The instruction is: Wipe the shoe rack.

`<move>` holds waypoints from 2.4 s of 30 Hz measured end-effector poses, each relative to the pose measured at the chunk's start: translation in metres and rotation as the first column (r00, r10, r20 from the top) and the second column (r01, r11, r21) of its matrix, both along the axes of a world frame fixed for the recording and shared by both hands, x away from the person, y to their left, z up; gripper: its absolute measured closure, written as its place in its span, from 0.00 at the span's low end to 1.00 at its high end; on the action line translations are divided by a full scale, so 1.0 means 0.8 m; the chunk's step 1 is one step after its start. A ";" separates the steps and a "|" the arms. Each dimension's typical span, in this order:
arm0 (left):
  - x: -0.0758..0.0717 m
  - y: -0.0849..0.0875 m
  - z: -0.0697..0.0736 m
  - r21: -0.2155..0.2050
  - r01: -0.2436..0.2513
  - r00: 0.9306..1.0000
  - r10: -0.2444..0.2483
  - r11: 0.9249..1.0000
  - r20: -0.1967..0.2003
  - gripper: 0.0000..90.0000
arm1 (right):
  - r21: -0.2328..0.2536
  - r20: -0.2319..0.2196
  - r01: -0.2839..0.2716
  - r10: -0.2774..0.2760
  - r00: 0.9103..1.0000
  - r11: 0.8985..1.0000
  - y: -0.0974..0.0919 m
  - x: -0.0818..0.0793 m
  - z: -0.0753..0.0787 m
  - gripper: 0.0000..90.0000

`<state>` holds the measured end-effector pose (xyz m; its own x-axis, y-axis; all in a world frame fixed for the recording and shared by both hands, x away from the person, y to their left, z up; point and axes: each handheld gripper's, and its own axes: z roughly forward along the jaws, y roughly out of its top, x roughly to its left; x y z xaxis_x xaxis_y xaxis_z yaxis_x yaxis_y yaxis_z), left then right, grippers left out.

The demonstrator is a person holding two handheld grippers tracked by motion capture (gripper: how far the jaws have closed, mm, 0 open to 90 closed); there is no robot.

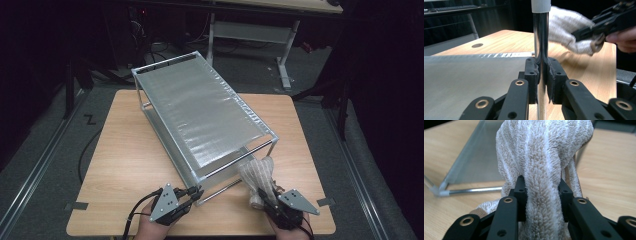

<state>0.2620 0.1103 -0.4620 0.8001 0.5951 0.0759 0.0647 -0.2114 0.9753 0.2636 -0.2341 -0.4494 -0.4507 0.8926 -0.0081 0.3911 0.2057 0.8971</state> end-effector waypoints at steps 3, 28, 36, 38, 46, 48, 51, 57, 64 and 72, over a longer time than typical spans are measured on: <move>0.001 -0.001 0.000 -0.002 0.004 1.000 -0.004 1.000 -0.001 0.89 | 0.039 0.048 0.023 -0.025 0.999 0.999 -0.010 -0.010 0.016 0.77; -0.014 0.007 -0.027 0.052 -0.070 0.997 0.072 0.996 -0.026 0.71 | 0.078 0.323 -0.246 0.209 0.923 0.966 0.102 -0.008 0.122 0.76; -0.008 0.001 -0.039 0.045 -0.053 0.997 0.056 0.998 -0.054 0.79 | 0.062 0.302 -0.326 0.293 0.907 0.943 0.139 -0.011 0.115 0.76; -0.009 0.001 -0.039 0.054 -0.065 0.997 0.068 0.996 -0.046 0.83 | 0.062 0.287 -0.338 0.307 0.907 0.939 0.142 -0.014 0.110 0.76; -0.009 0.000 -0.038 0.074 -0.085 0.996 0.088 0.994 -0.033 0.89 | 0.029 0.245 -0.365 0.347 0.905 0.931 0.151 -0.021 0.095 0.76; -0.009 0.000 -0.038 0.073 -0.085 0.996 0.087 0.994 -0.033 0.89 | 0.019 0.245 -0.355 0.340 0.908 0.935 0.150 -0.020 0.094 0.76; -0.009 0.000 -0.037 0.074 -0.082 0.996 0.085 0.994 -0.035 0.89 | 0.014 0.239 -0.333 0.320 0.917 0.943 0.145 -0.017 0.093 0.76; -0.009 0.000 -0.037 0.073 -0.079 0.996 0.082 0.994 -0.040 0.89 | 0.014 0.233 -0.272 0.261 0.937 0.962 0.128 -0.007 0.094 0.76; -0.008 0.001 -0.037 0.072 -0.077 0.996 0.080 0.994 -0.044 0.89 | 0.036 0.214 -0.178 0.166 0.962 0.983 0.094 0.015 0.096 0.76; -0.008 0.001 -0.037 0.071 -0.075 0.996 0.078 0.995 -0.047 0.89 | 0.052 0.203 -0.030 0.019 0.979 0.998 0.048 0.040 0.092 0.76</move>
<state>0.2555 0.1112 -0.4914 0.7561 0.6496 0.0803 0.1309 -0.2702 0.9538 0.2953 -0.1960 -0.3760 -0.4662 0.8831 -0.0535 0.1958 0.1619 0.9672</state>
